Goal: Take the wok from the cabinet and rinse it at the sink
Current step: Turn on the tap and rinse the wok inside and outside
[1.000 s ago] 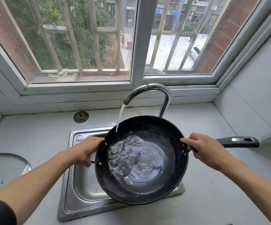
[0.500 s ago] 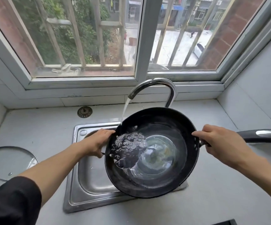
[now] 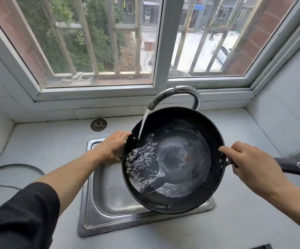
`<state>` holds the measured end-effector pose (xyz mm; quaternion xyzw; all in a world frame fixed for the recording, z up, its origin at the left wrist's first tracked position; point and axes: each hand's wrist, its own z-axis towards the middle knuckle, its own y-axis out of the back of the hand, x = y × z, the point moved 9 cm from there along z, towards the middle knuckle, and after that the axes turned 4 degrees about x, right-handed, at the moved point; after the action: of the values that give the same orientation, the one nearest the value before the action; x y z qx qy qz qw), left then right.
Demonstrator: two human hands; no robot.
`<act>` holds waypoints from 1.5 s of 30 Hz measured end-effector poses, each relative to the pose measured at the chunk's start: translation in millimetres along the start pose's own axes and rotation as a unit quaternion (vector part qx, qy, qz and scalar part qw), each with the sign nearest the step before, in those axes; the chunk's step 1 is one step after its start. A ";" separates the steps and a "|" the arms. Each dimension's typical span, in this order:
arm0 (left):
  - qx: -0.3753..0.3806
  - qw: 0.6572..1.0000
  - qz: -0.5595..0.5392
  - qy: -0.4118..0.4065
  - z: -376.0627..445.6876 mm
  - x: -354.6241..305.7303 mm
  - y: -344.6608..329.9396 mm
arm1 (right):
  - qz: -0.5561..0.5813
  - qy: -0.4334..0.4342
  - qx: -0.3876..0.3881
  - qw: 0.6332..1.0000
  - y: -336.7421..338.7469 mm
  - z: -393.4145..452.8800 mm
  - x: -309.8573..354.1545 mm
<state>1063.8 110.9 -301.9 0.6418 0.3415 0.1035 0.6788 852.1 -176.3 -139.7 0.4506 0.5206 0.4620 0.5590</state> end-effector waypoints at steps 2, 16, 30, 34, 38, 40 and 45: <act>-0.014 1.000 0.012 -0.007 3.1 -2.7 1.5 | -0.007 -0.007 -0.006 1.000 3.6 -2.0 1.3; -0.022 1.000 -0.002 0.008 13.1 -13.9 -28.3 | -0.046 -0.027 -0.005 0.999 14.9 -12.4 0.0; -0.071 0.996 0.059 0.000 12.4 -18.8 -7.7 | -0.011 -0.048 -0.010 0.999 -4.7 -17.0 1.1; -0.090 0.992 0.083 0.022 11.2 -17.7 2.8 | -0.004 -0.055 -0.016 0.998 -14.8 -13.0 -0.9; -0.085 0.990 0.101 0.045 10.5 -6.9 8.3 | 0.007 -0.047 -0.030 0.998 -23.1 -5.8 0.1; -0.090 0.989 0.105 0.049 8.6 -2.7 13.3 | 0.018 -0.041 -0.031 0.998 -29.3 -1.5 1.3; -0.112 0.982 0.144 0.051 -2.1 11.6 26.6 | 0.067 -0.030 -0.031 0.997 -46.8 10.5 6.6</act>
<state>1079.2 123.4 -280.6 0.5977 0.2664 0.2704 0.7061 865.0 -177.8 -186.4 0.4806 0.4576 0.5003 0.5562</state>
